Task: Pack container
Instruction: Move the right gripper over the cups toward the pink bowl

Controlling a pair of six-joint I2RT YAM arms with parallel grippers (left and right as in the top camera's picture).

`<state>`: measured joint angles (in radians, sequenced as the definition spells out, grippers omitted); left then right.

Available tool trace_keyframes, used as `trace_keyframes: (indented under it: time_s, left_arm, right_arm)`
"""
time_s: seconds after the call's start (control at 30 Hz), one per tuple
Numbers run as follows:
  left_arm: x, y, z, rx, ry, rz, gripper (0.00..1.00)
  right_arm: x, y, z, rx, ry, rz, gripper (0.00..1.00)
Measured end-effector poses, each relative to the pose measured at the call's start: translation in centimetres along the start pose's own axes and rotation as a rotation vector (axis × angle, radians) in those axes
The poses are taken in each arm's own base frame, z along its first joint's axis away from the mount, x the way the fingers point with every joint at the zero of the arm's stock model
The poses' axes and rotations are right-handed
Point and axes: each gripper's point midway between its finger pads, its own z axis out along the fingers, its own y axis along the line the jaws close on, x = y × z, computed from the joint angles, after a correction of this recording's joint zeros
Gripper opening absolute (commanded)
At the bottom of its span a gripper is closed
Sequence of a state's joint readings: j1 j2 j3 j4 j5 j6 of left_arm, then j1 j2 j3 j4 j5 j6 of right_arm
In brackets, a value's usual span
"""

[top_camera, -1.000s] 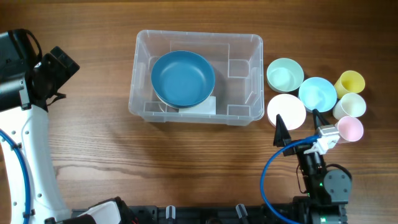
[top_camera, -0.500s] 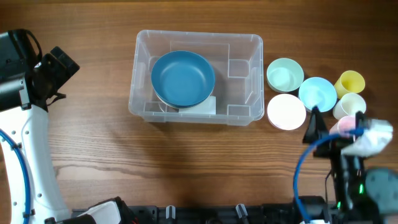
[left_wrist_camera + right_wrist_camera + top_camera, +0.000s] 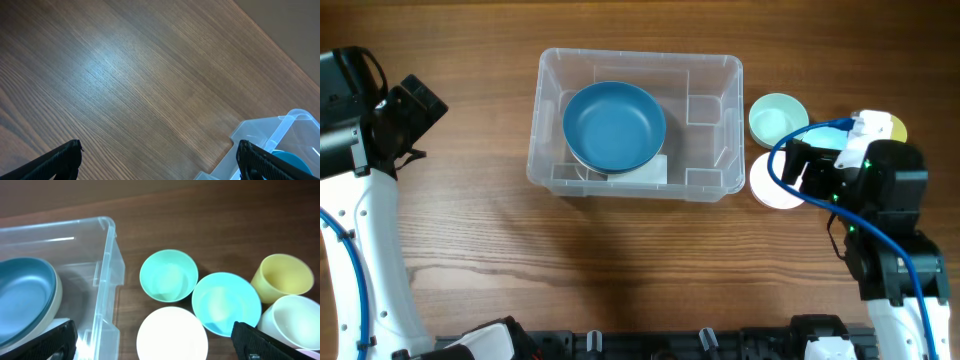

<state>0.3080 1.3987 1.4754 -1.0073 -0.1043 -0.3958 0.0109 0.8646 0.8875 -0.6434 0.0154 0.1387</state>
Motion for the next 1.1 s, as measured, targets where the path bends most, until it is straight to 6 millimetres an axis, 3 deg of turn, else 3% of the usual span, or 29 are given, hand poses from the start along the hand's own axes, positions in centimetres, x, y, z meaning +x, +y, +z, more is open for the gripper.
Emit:
trace_keyframes:
  time_s: [0.1,0.3,0.37,0.57,0.77,1.1]
  left_arm:
    - [0.0,0.0,0.0,0.000,0.000,0.000,1.00]
    - [0.0,0.0,0.0,0.000,0.000,0.000,1.00]
    - [0.0,0.0,0.0,0.000,0.000,0.000,1.00]
    - [0.0,0.0,0.0,0.000,0.000,0.000,1.00]
    - [0.0,0.0,0.0,0.000,0.000,0.000,1.00]
    - [0.0,0.0,0.0,0.000,0.000,0.000,1.00]
  right_arm:
    - [1.1,-0.3,0.7,0.016,0.058,0.008,1.00]
    - [6.0,-6.8,0.3,0.368,0.237,0.255,1.00]
    - [6.7,-8.7,0.1,0.450,0.253,0.347,1.00]
    - [8.8,-11.4,0.7,0.508,0.332,0.531,1.00]
    - [10.5,-10.4,2.3,0.440,0.436,0.581,0.99]
    - [10.9,-6.7,4.0,0.290,0.513,0.435,0.98]
